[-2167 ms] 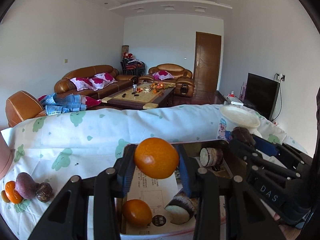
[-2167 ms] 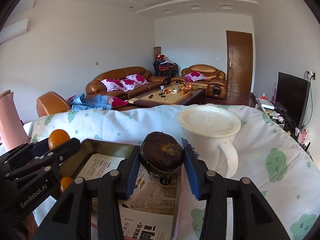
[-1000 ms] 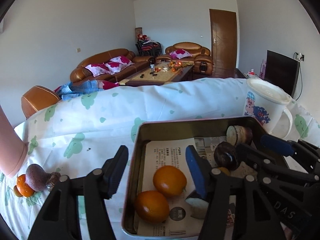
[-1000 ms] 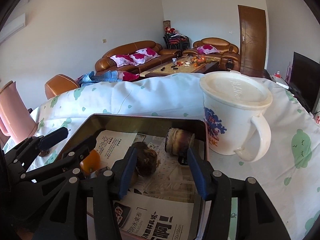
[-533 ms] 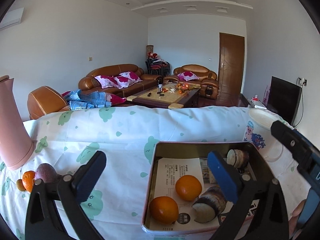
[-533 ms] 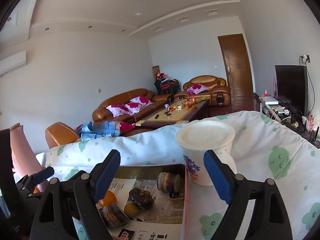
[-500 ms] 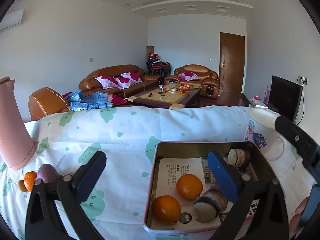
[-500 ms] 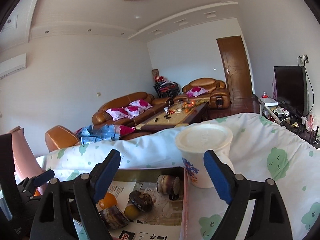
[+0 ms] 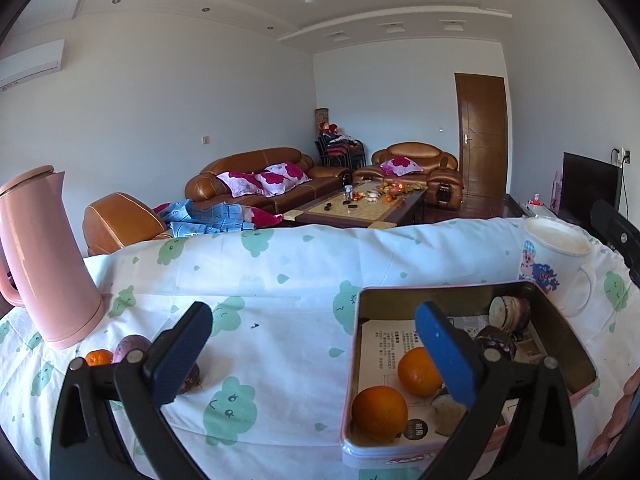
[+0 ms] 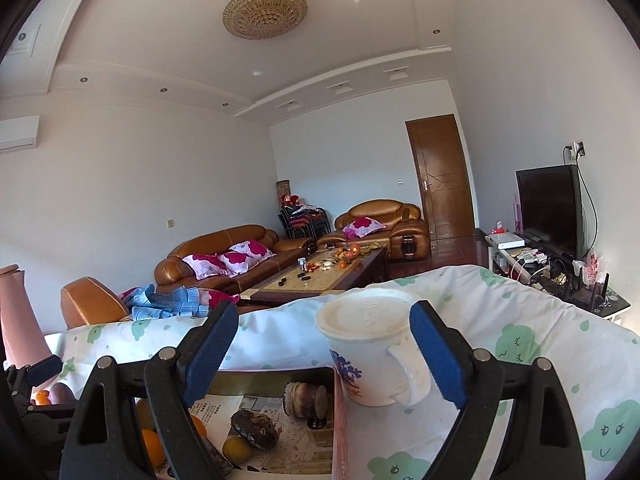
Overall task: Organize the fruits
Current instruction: 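Move both tools back toward the remaining fruits beside the pink kettle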
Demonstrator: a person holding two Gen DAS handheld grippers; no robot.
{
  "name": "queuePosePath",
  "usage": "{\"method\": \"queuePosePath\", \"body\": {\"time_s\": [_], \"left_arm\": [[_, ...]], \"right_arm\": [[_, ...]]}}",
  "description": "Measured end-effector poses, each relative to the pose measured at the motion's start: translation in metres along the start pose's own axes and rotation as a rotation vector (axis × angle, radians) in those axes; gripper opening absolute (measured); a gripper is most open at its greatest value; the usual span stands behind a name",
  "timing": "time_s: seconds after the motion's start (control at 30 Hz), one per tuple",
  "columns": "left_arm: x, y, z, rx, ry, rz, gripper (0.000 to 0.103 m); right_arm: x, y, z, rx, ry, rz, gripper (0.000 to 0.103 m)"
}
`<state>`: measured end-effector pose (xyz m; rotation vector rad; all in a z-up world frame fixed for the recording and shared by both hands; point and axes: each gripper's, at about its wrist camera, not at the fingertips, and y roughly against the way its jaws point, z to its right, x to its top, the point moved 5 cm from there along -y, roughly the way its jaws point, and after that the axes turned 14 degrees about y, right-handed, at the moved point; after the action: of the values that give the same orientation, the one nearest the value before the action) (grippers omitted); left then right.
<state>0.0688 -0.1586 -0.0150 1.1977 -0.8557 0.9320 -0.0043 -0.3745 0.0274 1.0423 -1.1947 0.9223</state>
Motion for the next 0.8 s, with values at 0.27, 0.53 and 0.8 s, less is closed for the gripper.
{"method": "queuePosePath", "body": {"time_s": [0.27,0.53,0.8], "left_arm": [[0.001,0.005,-0.02,0.007,0.068,0.003,0.103],[0.0,0.015,-0.029,0.009,0.098,0.029,0.103],[-0.002,0.026,-0.025,-0.036,0.065,0.041,0.103]], "right_arm": [[-0.002,0.004,-0.003,-0.025,-0.007,-0.014,0.089],[-0.004,0.01,-0.016,-0.021,0.022,-0.022,0.089],[-0.004,0.022,-0.025,-0.046,0.041,0.004,0.089]]}}
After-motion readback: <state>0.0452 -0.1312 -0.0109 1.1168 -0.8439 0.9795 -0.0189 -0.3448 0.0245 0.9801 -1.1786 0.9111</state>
